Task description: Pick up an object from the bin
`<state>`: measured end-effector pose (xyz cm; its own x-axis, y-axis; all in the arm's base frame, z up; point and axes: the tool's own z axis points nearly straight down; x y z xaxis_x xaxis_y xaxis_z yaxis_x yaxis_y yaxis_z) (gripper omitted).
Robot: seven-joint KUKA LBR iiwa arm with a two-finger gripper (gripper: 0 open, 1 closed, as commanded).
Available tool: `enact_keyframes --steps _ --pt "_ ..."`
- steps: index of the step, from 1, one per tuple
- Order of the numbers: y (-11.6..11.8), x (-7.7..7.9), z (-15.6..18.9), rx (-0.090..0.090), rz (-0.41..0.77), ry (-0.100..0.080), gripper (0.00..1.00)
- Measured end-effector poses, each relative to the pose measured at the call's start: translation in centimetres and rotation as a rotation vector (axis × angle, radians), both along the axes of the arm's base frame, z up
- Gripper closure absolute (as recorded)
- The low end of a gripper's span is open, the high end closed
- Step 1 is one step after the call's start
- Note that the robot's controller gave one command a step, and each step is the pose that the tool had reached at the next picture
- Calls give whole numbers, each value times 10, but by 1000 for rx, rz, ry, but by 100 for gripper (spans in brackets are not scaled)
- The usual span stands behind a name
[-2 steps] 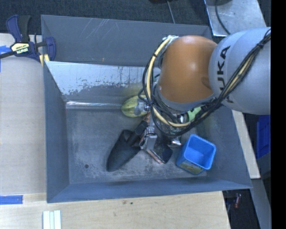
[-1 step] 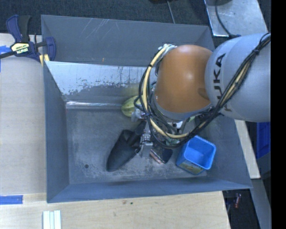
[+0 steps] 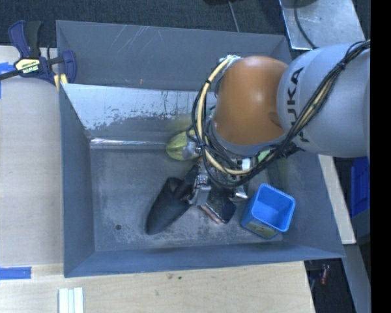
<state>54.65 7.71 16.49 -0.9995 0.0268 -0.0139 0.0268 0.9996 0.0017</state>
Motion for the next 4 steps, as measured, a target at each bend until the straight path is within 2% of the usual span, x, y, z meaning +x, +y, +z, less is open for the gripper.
enact_keyframes --steps 1,2,3,4 --pt "-4 -10 1 2 -31 -4 0" --pt "-1 -4 -14 1 -25 0 100" --pt "-1 -4 -14 1 -25 0 100" --pt "45 7 -59 -3 199 -3 100"
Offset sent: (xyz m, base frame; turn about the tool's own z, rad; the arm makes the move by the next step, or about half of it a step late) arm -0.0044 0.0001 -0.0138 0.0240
